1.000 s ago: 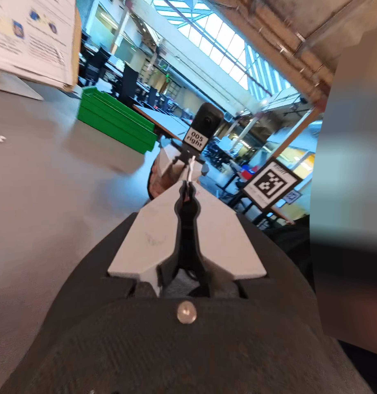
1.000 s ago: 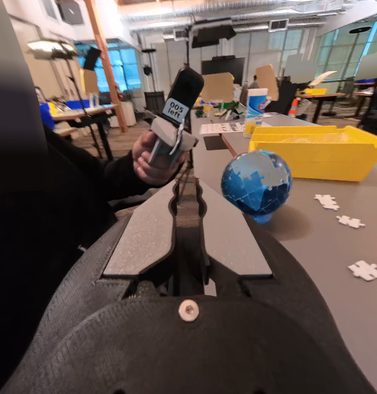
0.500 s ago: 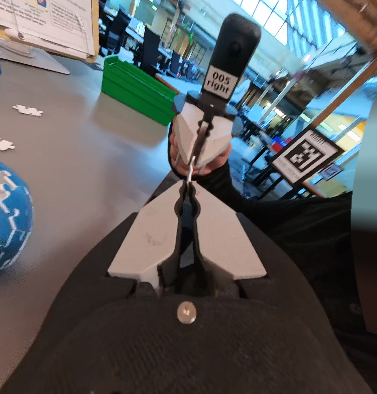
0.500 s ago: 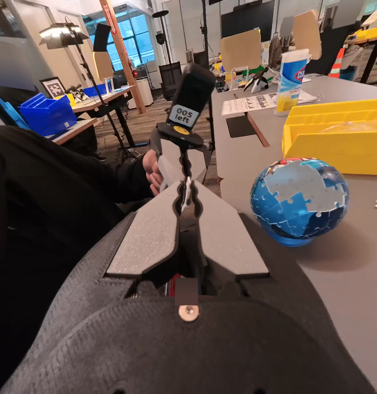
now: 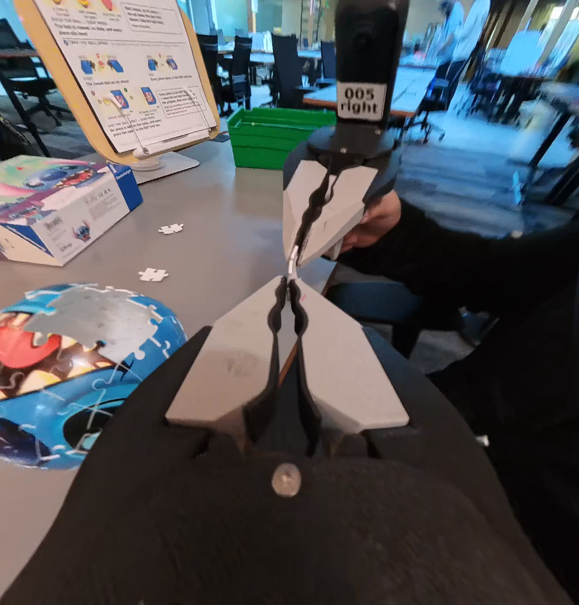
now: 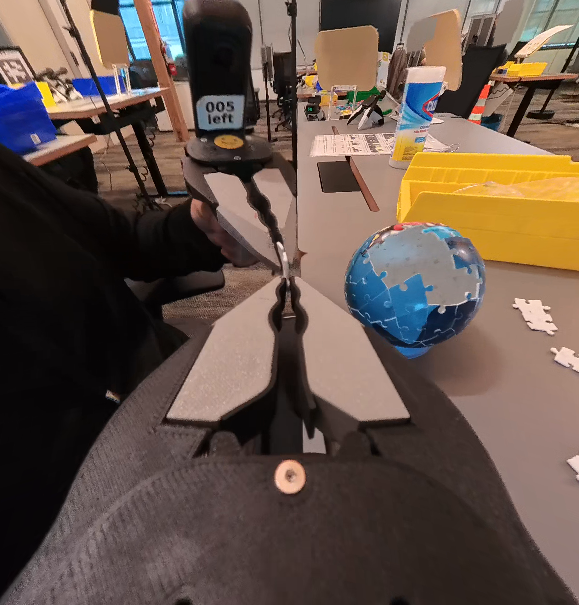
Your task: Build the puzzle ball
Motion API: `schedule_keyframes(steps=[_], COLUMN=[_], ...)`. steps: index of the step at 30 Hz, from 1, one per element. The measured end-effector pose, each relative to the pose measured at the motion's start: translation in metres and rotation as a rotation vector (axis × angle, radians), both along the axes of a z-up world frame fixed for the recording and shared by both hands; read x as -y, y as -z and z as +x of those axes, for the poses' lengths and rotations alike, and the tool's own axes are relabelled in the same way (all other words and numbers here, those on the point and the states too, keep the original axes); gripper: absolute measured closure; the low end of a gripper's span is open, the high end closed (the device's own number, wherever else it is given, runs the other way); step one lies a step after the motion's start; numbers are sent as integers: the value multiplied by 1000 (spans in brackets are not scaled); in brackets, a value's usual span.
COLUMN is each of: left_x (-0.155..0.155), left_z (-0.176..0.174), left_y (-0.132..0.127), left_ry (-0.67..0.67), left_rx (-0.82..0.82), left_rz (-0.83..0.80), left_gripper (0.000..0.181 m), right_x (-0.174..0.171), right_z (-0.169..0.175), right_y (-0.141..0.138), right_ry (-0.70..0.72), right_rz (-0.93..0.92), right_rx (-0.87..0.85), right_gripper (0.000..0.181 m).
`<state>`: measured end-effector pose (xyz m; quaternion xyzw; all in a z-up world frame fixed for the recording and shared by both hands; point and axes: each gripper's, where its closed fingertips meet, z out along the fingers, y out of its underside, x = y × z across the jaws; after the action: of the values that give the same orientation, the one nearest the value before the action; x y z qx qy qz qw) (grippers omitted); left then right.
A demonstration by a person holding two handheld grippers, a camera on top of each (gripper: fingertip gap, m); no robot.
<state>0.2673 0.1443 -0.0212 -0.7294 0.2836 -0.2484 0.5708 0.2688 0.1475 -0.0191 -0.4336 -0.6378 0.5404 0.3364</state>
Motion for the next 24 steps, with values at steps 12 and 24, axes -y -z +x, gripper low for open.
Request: schedule_keyframes(steps=[12,24], left_x=[-18,-36], left_z=[10,6], left_y=[24,18], left_ry=[28,-72], left_rx=[-294,-102], left_rz=[56,-47], left_gripper=[181,181], right_x=[-12,-59], right_z=[4,17], right_y=[23,7], right_ry=[51,71], right_rz=[150,-184], right_rx=[-74,-152], right_gripper=[181,171])
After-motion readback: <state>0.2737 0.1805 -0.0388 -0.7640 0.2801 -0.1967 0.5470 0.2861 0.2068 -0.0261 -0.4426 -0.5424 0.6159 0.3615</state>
